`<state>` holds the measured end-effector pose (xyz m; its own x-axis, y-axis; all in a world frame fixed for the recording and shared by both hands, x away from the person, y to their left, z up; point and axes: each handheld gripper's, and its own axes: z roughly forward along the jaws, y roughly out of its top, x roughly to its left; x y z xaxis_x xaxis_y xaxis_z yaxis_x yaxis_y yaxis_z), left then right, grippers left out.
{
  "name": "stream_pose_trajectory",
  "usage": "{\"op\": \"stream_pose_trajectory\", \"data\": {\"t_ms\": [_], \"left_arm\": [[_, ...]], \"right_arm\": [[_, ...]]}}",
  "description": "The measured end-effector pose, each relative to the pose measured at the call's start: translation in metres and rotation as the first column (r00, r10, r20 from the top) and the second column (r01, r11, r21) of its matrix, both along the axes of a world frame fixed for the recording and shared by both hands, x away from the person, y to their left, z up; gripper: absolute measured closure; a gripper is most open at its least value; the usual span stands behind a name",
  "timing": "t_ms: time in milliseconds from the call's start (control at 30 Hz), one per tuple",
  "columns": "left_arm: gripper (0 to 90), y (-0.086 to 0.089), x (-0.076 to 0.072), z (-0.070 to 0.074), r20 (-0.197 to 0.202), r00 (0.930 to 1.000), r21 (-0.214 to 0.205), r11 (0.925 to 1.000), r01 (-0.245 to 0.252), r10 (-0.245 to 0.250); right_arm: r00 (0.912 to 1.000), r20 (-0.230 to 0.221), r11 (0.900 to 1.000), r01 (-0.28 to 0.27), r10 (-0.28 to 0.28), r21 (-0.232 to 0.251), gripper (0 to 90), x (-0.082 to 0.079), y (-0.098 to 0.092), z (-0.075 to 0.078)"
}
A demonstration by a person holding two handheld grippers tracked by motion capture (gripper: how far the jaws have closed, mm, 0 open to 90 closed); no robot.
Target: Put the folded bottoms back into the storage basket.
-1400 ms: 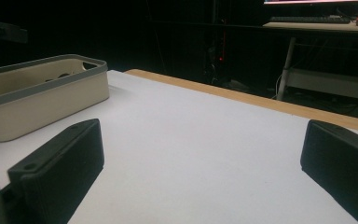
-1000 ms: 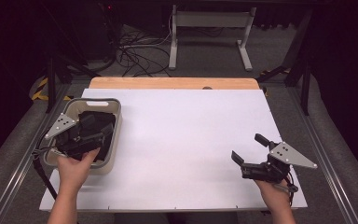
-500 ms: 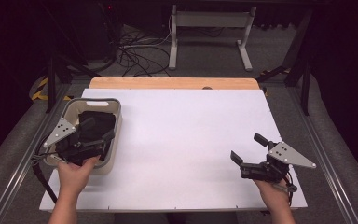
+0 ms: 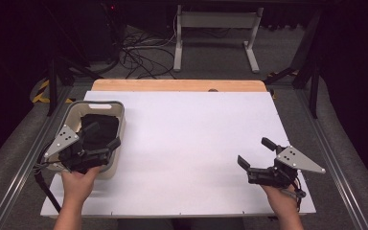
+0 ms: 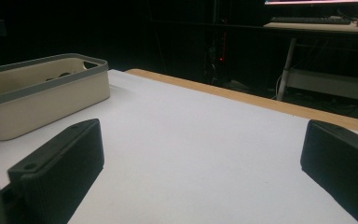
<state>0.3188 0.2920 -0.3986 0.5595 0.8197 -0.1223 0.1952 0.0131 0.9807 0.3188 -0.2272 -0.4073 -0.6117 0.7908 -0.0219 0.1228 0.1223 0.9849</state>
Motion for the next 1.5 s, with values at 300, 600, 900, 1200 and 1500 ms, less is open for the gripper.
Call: {"op": "stream_pose_trajectory", "data": {"t_ms": [300,600,900,1200,1500], "left_arm": [[4.0,-0.008,-0.004,-0.002,0.022,0.9988,-0.015,0.9989,0.043,-0.043],[1.8,-0.013,-0.009,-0.004,0.048,0.9962,-0.021,0.9971,0.074,-0.073],[0.3,-0.022,-0.014,-0.003,0.071,0.9922,-0.022,0.9943,0.104,-0.102],[0.3,-0.031,-0.020,-0.002,0.110,0.9873,-0.005,0.9933,0.116,-0.115],[0.3,-0.032,-0.023,-0.008,0.122,0.9851,-0.018,0.9921,0.124,-0.121]], "right_arm": [[1.0000,0.000,1.0000,-0.001,0.001,-0.001,0.1,0.000,0.000,0.000],[1.0000,0.000,1.0000,-0.002,0.002,0.001,0.1,0.000,0.000,0.000],[1.0000,0.002,1.0000,-0.001,0.001,0.003,0.0,-0.001,-0.001,0.000],[0.9999,0.014,1.0000,0.002,-0.003,0.006,0.0,-0.002,-0.002,-0.001],[0.9996,0.029,0.9999,0.002,-0.002,0.014,0.0,-0.004,-0.003,-0.002]]}}
